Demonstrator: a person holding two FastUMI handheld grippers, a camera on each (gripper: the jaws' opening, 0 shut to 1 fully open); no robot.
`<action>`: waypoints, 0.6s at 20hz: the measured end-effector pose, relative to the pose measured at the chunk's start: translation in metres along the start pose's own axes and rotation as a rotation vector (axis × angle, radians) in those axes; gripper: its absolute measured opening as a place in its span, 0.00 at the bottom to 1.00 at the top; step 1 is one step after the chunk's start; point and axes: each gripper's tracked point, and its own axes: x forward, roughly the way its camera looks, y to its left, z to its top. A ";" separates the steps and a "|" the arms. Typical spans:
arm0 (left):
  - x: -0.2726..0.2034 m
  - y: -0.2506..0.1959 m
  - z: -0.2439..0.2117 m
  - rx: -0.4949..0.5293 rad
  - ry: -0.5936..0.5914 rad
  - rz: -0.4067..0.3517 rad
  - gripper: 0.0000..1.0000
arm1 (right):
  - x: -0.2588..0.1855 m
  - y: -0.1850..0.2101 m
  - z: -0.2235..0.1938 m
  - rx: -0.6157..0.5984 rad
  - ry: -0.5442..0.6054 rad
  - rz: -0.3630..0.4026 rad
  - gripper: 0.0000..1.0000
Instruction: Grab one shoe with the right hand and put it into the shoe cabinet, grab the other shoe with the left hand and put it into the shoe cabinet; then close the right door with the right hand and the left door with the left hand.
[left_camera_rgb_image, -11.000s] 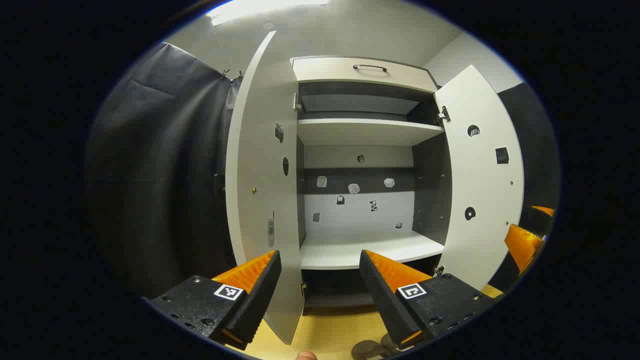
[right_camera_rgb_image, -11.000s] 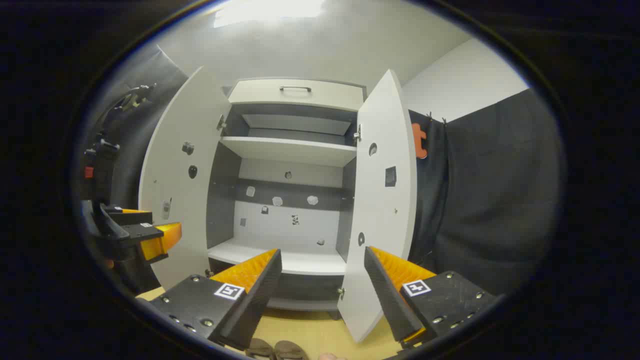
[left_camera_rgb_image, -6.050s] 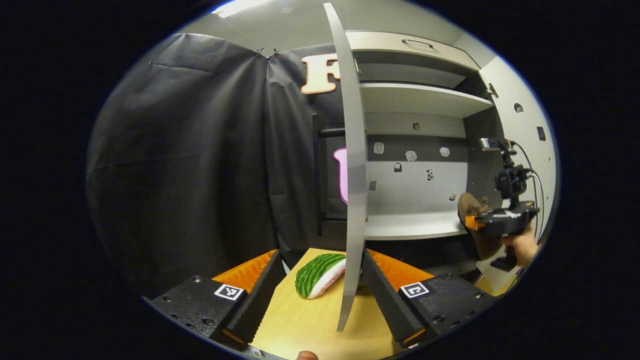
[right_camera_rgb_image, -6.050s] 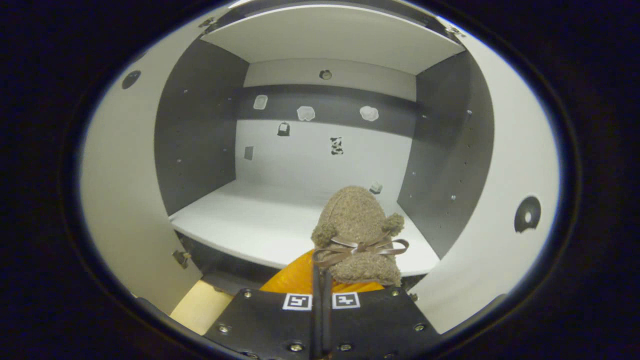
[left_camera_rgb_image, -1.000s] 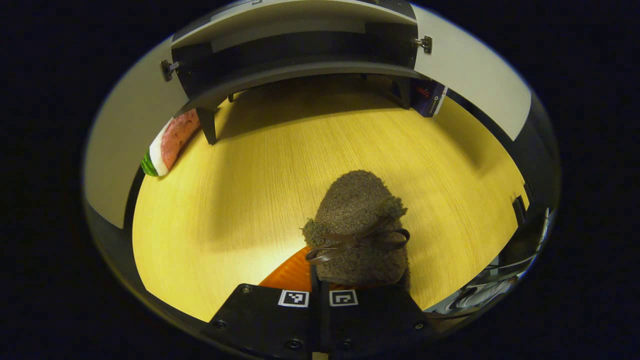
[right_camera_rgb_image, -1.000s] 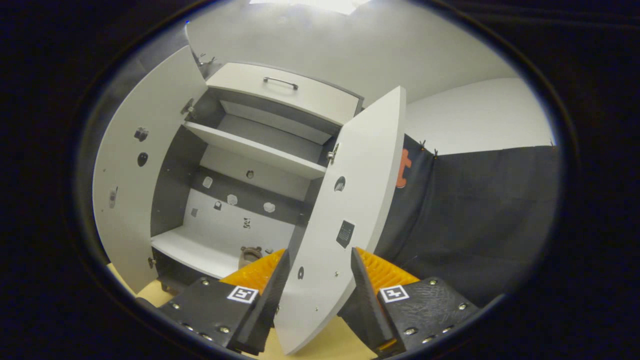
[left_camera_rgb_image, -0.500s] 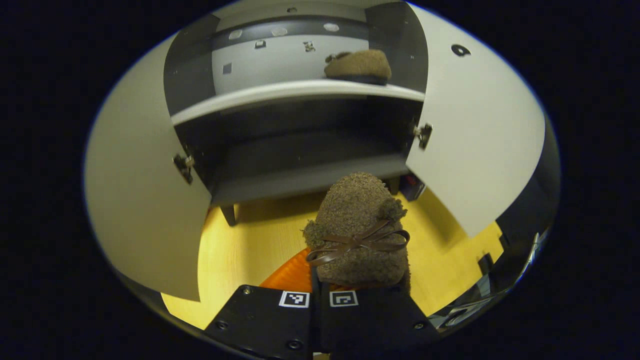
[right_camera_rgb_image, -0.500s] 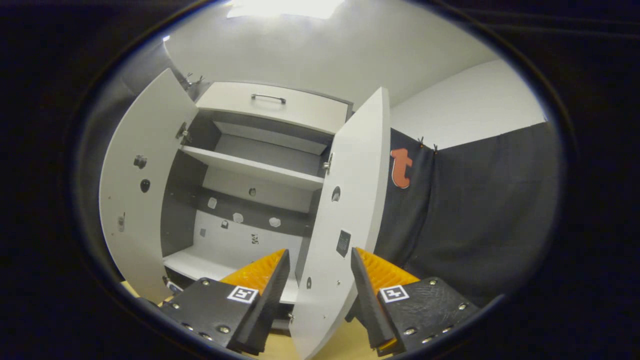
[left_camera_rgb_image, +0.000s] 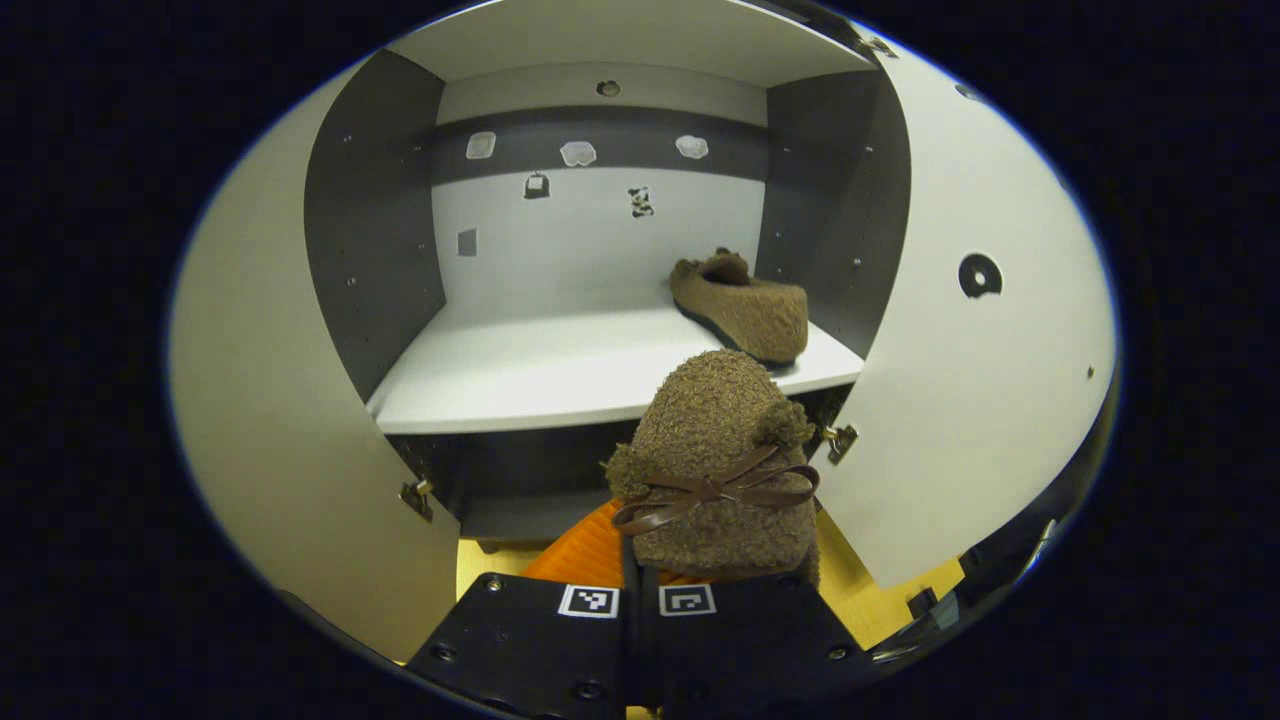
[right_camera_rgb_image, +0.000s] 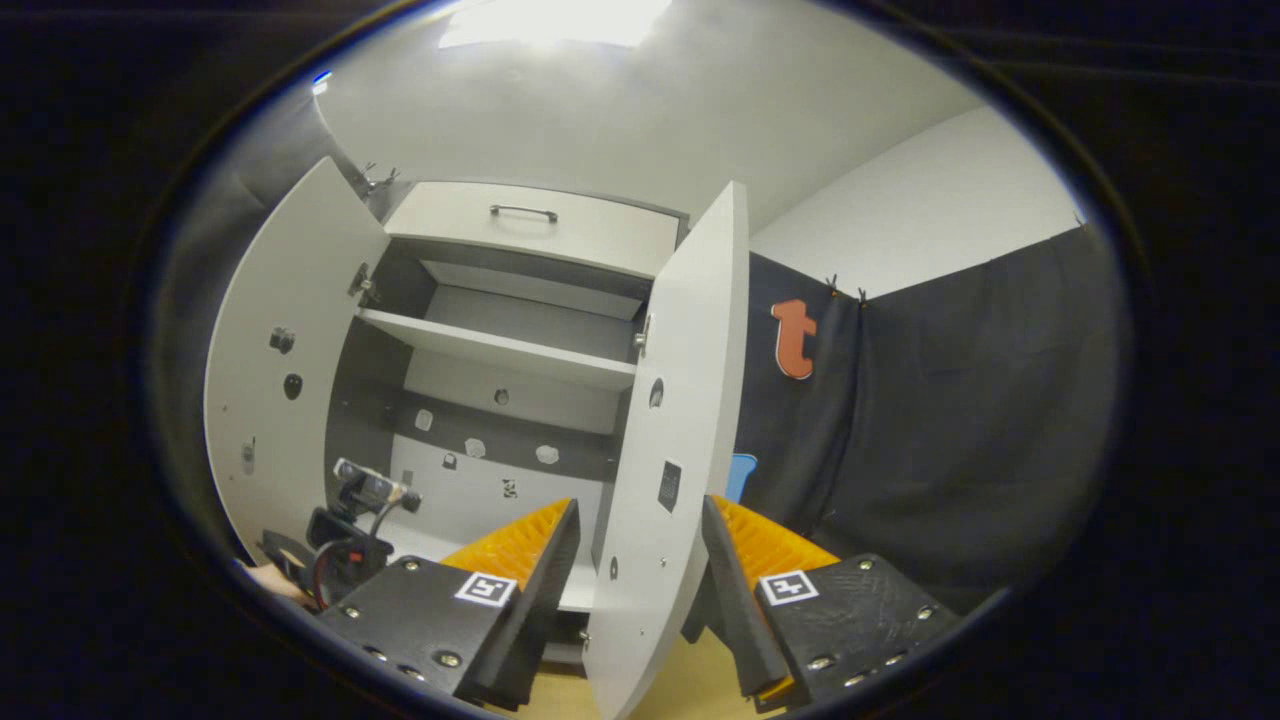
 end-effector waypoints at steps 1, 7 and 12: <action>0.003 0.005 0.014 0.000 -0.018 0.004 0.01 | -0.001 -0.001 0.001 0.003 0.000 -0.005 0.73; 0.034 0.034 0.077 -0.018 -0.067 0.053 0.00 | -0.011 -0.015 -0.005 0.004 0.024 -0.049 0.75; 0.071 0.052 0.115 -0.051 -0.074 0.095 0.00 | -0.018 -0.028 0.000 -0.008 0.030 -0.089 0.74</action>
